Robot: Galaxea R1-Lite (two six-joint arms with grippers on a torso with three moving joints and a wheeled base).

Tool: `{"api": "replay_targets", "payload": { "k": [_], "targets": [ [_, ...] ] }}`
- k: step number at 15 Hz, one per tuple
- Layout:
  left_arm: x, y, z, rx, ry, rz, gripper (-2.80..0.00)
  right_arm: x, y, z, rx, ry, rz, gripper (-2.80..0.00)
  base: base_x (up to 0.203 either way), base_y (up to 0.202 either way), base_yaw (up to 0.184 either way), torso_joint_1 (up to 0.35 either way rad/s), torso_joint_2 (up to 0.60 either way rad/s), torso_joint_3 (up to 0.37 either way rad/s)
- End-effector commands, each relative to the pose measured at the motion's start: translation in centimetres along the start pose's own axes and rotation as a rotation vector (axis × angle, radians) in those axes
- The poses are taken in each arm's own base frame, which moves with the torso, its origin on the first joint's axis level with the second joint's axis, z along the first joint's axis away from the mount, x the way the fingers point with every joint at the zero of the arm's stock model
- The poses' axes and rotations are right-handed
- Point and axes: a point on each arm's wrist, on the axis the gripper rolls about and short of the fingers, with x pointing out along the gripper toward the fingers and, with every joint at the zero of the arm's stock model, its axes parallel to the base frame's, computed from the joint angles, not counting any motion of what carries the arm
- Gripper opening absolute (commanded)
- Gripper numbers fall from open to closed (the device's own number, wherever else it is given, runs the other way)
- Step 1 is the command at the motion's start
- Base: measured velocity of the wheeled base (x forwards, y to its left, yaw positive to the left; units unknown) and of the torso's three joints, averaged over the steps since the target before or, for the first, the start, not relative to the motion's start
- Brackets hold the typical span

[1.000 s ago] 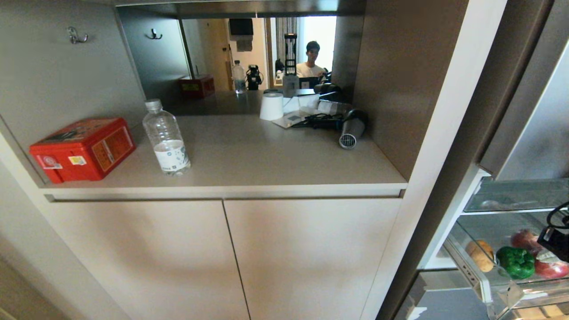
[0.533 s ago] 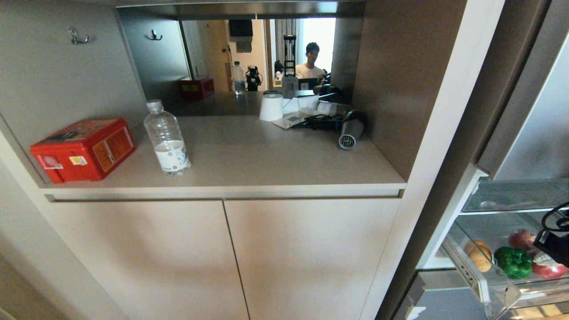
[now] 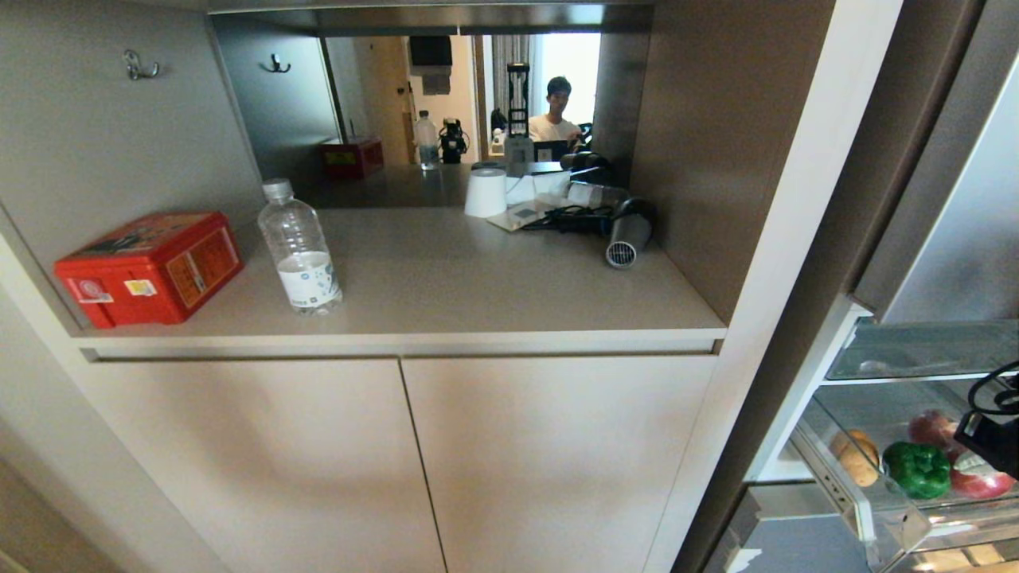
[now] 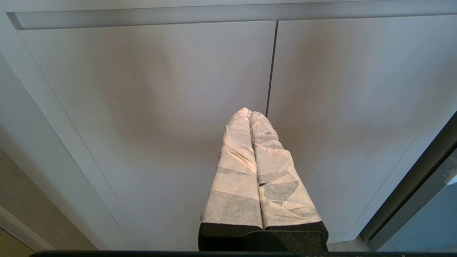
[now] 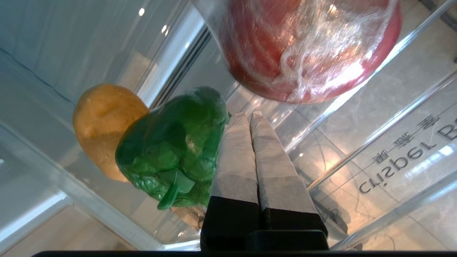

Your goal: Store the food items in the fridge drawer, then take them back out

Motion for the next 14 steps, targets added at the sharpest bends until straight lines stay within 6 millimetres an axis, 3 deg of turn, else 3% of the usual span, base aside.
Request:
{"api": "replay_targets", "payload": {
  "k": [1, 5, 14],
  "targets": [
    [0.1, 0.0, -0.3, 0.0, 0.01, 0.0, -2.8, -0.3, 0.1, 0.1, 0.002, -0.005, 0.004, -2.8, 0.0, 0.0, 0.0, 0.0, 0.0, 0.0],
    [0.1, 0.0, -0.3, 0.0, 0.01, 0.0, -2.8, -1.4, 0.5, 0.7, -0.003, -0.041, 0.015, -2.8, 0.0, 0.0, 0.0, 0.0, 0.0, 0.0],
    [0.1, 0.0, -0.3, 0.0, 0.01, 0.0, -2.8, -1.1, 1.3, 1.0, -0.016, -0.049, 0.021, -2.8, 0.0, 0.0, 0.0, 0.0, 0.0, 0.0]
  ]
}}
